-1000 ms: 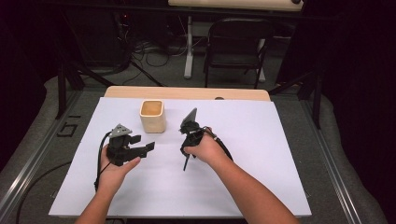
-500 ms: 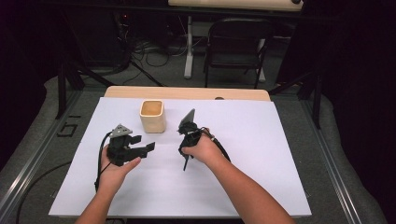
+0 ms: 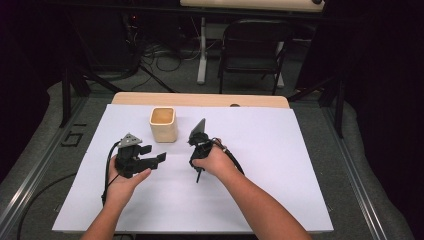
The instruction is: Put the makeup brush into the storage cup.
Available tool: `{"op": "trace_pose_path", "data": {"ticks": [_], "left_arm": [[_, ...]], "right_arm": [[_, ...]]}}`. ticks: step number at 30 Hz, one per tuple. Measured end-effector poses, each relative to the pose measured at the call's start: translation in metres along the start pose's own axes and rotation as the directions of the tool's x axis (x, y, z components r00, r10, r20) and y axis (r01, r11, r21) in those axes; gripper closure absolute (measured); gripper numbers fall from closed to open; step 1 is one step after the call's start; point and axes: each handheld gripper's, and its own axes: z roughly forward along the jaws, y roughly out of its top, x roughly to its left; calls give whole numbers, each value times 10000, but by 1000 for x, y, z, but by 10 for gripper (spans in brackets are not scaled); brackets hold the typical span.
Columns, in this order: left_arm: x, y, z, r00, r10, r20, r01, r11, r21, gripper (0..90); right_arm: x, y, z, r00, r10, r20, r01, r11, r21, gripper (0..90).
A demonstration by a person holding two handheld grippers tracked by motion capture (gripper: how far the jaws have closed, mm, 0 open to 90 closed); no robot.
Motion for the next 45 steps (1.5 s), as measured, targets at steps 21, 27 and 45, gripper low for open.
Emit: {"op": "trace_pose_path", "data": {"ticks": [21,27,45], "left_arm": [[0,-1,1,10000,-40,17,40,10000,35,332],[0,-1,0,10000,-56,-29,56,10000,-48,333],[1,-1,1,10000,-12,-52,12,10000,34,336]], "right_arm": [[2,3,1,9986,-222,471,159,9912,1312,498],[2,2,2,9965,-479,681,366,9867,1587,580],[-2,-2,2,9978,-508,433,425,9838,1744,847]]}}
